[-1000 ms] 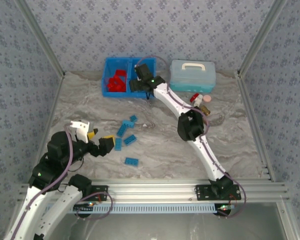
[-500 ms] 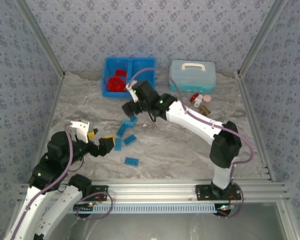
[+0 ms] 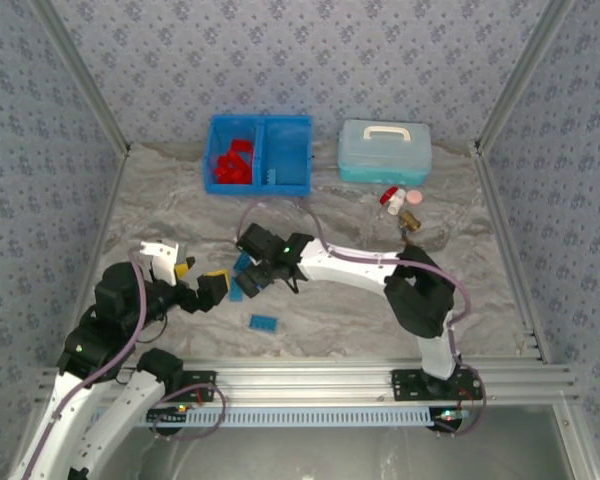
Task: Sort the legos into containers by color
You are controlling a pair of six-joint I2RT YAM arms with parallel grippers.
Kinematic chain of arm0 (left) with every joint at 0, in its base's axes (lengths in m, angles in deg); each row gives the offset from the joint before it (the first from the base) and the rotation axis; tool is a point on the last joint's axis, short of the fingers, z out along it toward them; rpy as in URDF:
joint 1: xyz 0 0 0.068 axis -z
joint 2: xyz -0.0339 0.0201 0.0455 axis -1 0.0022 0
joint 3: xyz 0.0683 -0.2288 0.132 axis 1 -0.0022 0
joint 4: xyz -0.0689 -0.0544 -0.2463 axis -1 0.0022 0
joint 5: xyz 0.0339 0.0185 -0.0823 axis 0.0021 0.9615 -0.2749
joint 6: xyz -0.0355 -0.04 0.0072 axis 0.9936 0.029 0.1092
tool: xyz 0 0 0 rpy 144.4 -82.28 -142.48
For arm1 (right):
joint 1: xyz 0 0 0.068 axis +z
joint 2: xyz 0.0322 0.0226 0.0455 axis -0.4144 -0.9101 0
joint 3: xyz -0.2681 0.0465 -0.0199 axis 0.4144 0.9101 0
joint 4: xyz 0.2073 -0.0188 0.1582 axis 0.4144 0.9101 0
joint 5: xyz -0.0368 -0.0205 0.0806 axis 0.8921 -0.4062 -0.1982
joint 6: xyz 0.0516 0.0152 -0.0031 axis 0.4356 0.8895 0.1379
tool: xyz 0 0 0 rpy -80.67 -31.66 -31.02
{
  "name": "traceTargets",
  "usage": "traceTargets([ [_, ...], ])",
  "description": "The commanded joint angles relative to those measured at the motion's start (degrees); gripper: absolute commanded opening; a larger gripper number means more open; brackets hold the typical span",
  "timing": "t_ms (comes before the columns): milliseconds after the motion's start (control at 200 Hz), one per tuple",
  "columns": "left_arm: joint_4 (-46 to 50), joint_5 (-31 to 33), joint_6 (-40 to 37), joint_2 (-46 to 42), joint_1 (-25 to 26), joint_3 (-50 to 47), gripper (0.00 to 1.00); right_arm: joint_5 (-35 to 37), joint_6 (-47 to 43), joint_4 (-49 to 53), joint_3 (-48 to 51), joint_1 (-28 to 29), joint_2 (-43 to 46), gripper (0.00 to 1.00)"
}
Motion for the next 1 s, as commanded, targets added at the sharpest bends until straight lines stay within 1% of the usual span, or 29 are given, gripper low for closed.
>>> traceTargets([
  [0,-0.12,0.54,-0.62,0.09,-0.51,0.5,0.99,-0.22,3.83,2.64,-2.67,-0.27,-3.35,1.0],
  [325,-0.12,0.65,-0.71,0.09,-0.62,0.46,0.99,-1.27,5.46,3.59,-6.2,0.53,-9.61,1.0],
  [470,-0.03,0.74,-0.65,0.09,-0.78,0.48,0.99,0.07,6.86,4.72,-8.33,1.12,-11.97,1.0],
  [545,-0.03,0.74,-0.69,0.09,-0.86,0.51,0.99,0.56,7.5,5.28,-9.4,1.06,-13.07,0.93],
  [630,-0.03,0.72,-0.71,0.11,-0.87,0.49,0.99,0.89,7.82,5.99,-10.07,1.31,-13.48,0.8],
  [789,-0.03,0.7,-0.67,0.12,-0.95,0.46,0.99,3.14,7.86,8.52,-10.76,1.5,-12.68,0.62],
  [844,-0.03,0.66,-0.63,0.05,-1.0,0.47,0.99,3.66,7.86,8.71,-10.43,1.53,-11.74,0.59],
  [994,-0.12,0.69,-0.7,0.09,-1.12,0.49,0.99,5.42,7.44,8.58,-9.68,1.03,-6.99,0.59],
])
